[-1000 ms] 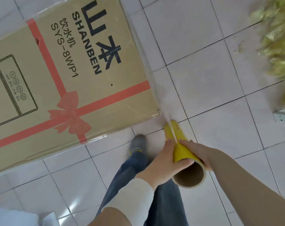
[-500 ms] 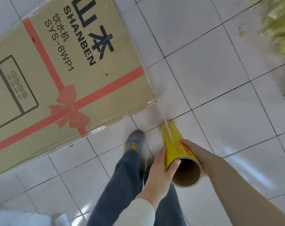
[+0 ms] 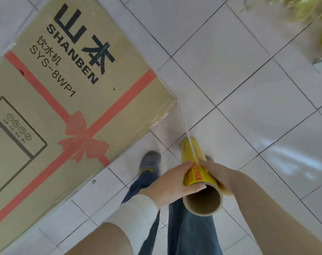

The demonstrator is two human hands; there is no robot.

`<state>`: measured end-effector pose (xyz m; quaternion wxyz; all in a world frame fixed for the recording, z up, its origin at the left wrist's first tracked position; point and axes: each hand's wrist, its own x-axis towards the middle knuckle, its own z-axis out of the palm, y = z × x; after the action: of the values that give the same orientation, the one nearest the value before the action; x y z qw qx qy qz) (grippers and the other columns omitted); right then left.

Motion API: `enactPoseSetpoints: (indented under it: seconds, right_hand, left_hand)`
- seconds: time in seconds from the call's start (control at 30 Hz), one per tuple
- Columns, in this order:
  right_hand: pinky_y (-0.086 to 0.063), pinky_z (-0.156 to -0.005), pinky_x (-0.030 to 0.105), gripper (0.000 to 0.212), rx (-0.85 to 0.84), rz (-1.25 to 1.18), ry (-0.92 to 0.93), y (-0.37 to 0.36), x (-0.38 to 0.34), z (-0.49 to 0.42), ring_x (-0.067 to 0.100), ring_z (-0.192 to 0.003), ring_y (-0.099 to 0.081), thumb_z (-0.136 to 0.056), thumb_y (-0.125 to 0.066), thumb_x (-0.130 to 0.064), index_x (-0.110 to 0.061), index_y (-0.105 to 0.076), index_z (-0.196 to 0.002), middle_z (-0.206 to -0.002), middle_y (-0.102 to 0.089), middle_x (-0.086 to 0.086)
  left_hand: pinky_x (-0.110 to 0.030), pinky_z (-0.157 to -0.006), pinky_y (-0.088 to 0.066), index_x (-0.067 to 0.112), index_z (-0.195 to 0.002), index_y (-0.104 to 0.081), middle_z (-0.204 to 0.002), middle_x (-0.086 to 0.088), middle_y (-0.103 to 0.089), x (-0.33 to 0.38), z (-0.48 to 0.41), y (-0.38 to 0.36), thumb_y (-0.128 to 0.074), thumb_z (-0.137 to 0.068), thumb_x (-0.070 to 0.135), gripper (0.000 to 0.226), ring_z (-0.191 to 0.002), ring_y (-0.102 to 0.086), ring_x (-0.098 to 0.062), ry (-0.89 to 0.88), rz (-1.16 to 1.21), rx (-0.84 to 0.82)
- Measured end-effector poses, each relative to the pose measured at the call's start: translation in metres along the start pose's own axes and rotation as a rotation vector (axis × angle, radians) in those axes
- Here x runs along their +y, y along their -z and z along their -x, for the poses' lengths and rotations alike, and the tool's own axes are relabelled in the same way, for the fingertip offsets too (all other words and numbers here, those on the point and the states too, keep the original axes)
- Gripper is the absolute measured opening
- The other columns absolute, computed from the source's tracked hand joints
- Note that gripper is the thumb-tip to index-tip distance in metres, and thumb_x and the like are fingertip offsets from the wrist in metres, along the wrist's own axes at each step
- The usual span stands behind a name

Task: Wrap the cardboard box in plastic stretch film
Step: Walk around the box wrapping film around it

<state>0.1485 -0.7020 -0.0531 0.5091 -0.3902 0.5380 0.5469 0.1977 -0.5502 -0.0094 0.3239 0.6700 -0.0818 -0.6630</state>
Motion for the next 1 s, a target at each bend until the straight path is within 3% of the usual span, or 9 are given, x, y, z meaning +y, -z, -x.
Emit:
enactPoseSetpoints:
  seconds: [0.17,0.23,0.3,0.43,0.6,0.7,0.77,0.87,1.0]
  right_hand:
    - [-0.05,-0.096,0.045,0.065,-0.042,-0.176,0.053,-0.013,0.033,-0.003,0.035,-0.112,-0.059,-0.082,-0.055,-0.061,-0.021,-0.049,-0.132,-0.122,-0.062,0.013]
    - [-0.051,-0.094,0.047,0.077,-0.059,-0.326,0.033,-0.022,0.048,-0.007,0.035,-0.109,-0.061,-0.072,-0.057,-0.069,-0.02,-0.05,-0.131,-0.121,-0.064,0.014]
    - [-0.055,-0.08,0.041,0.065,-0.073,-0.419,0.053,-0.032,0.059,-0.009,0.033,-0.094,-0.066,-0.085,-0.047,-0.064,-0.012,-0.054,-0.122,-0.1,-0.073,0.016]
    - [-0.052,-0.047,0.029,0.05,-0.074,-0.471,0.059,-0.046,0.066,-0.013,0.027,-0.056,-0.066,-0.089,-0.05,-0.055,-0.009,-0.057,-0.105,-0.063,-0.07,0.014]
    - [-0.051,-0.063,0.033,0.056,-0.059,-0.309,0.021,-0.064,0.071,-0.018,0.027,-0.076,-0.062,-0.092,-0.05,-0.052,-0.018,-0.045,-0.136,-0.1,-0.064,0.014]
    - [-0.05,-0.095,0.044,0.071,-0.01,-0.167,0.084,-0.085,0.077,-0.024,0.031,-0.107,-0.06,-0.091,-0.042,-0.06,-0.037,-0.011,-0.151,-0.138,-0.048,0.01]
    - [-0.044,-0.103,0.046,0.071,0.013,-0.167,0.114,-0.094,0.082,-0.03,0.032,-0.117,-0.056,-0.092,-0.036,-0.061,-0.041,-0.003,-0.151,-0.144,-0.043,0.009]
    - [-0.046,-0.102,0.044,0.062,-0.011,-0.224,0.122,-0.101,0.088,-0.028,0.03,-0.114,-0.058,-0.097,-0.026,-0.057,-0.032,-0.015,-0.152,-0.138,-0.05,0.012]
    - [-0.045,-0.101,0.041,0.053,-0.008,-0.379,0.122,-0.105,0.097,-0.029,0.029,-0.111,-0.055,-0.099,-0.041,-0.044,-0.02,-0.034,-0.146,-0.133,-0.05,0.012]
  left_hand:
    - [-0.032,-0.108,-0.039,0.032,-0.143,-0.022,-0.139,0.01,-0.044,-0.028,0.021,-0.008,-0.05,-0.085,0.055,0.069,-0.128,-0.042,-0.009,0.04,-0.005,0.11]
    - [-0.012,-0.098,-0.04,0.03,-0.144,-0.022,-0.132,0.015,-0.045,-0.032,0.032,-0.013,-0.049,-0.088,0.048,0.065,-0.121,-0.044,-0.001,0.036,0.038,0.194]
    - [0.004,-0.082,-0.037,0.027,-0.143,-0.026,-0.121,0.021,-0.044,-0.035,0.041,-0.019,-0.048,-0.092,0.038,0.058,-0.112,-0.043,0.007,0.035,0.112,0.257]
    - [0.007,-0.082,-0.033,0.028,-0.14,-0.032,-0.123,0.024,-0.047,-0.052,0.053,-0.037,-0.045,-0.094,0.034,0.048,-0.115,-0.043,0.009,0.022,0.122,0.306]
    - [-0.024,-0.101,-0.039,0.035,-0.133,-0.036,-0.129,0.017,-0.05,-0.082,0.075,-0.048,-0.042,-0.091,0.051,0.046,-0.123,-0.047,-0.005,0.135,-0.083,0.18]
    - [-0.026,-0.111,-0.021,0.03,-0.145,-0.017,-0.145,0.018,-0.026,-0.075,0.075,-0.034,-0.052,-0.087,0.05,0.071,-0.138,-0.021,-0.004,0.135,-0.06,0.176]
    - [-0.028,-0.11,-0.027,0.029,-0.142,-0.021,-0.147,0.013,-0.028,-0.065,0.064,-0.023,-0.054,-0.086,0.048,0.067,-0.138,-0.028,-0.013,0.085,-0.164,0.068]
    - [-0.04,-0.1,-0.043,0.025,-0.132,-0.033,-0.132,0.003,-0.047,-0.06,0.056,-0.016,-0.051,-0.086,0.054,0.057,-0.118,-0.048,-0.018,0.042,-0.406,-0.032]
    - [-0.036,-0.104,-0.04,0.024,-0.141,-0.028,-0.138,0.002,-0.045,-0.087,0.064,-0.012,-0.042,-0.086,0.06,0.068,-0.125,-0.044,-0.017,0.055,-0.411,0.069]
